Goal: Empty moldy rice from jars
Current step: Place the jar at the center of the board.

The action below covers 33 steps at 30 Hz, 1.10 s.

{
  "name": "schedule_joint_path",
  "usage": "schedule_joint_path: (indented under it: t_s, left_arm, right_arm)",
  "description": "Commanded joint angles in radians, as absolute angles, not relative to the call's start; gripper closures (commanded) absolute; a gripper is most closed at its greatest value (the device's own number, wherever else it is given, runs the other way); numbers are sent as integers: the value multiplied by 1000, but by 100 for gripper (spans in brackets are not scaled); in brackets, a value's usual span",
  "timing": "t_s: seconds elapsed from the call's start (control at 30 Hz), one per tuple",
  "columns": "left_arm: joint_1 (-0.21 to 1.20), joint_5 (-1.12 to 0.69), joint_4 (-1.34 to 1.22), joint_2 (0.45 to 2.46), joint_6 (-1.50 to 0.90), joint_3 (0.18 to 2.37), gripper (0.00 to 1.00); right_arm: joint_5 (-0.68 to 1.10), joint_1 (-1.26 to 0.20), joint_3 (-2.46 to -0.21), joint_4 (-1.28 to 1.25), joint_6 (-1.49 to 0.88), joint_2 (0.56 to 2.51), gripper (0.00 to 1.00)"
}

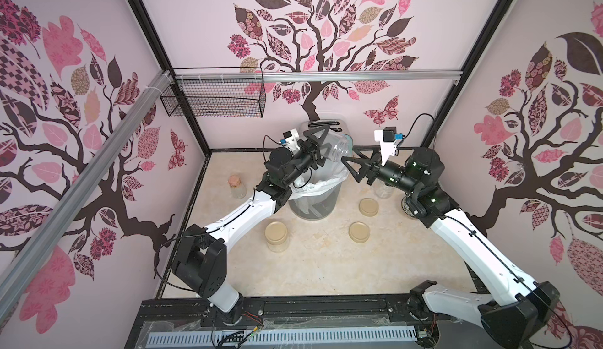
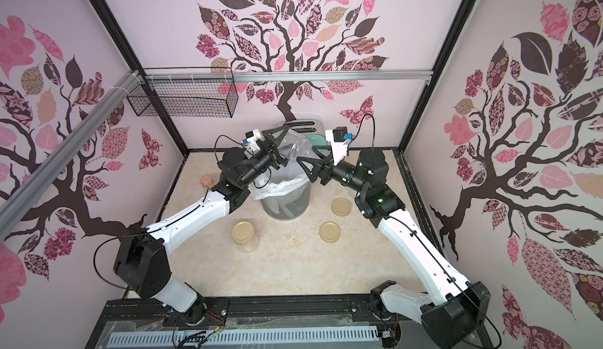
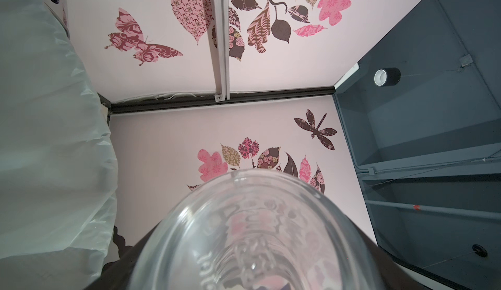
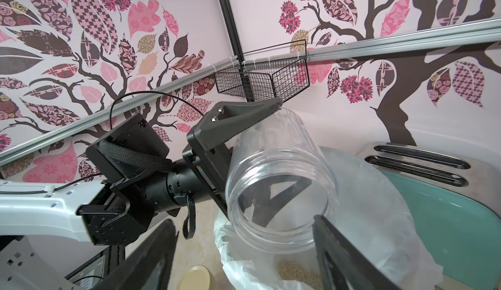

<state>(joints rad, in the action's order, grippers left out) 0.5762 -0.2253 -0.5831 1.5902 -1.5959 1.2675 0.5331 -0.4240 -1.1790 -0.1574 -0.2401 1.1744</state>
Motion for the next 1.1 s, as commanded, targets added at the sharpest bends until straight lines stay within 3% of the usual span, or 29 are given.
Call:
schedule_joint_path:
  t_s: [0.0,0.6,0.83,1.07]
  left_arm:
    - [587,-211,-631,1547,-1566,1290,23]
    - [668,-169,-595,1562,-1480,1318,24]
    - [703,-107,-630,1573,-1457,1316,23]
    - [723,-92,-644,1590,-1454,1310,19]
  right_arm:
    - [559,-427,-1199,-225,-275,1178,22]
    - [576,-429,-1182,-310,-350,1229,44]
    - [544,-432,-1151,-372,-399,1232,65]
    - [542,-435,-1147,-394,-421,1230,99]
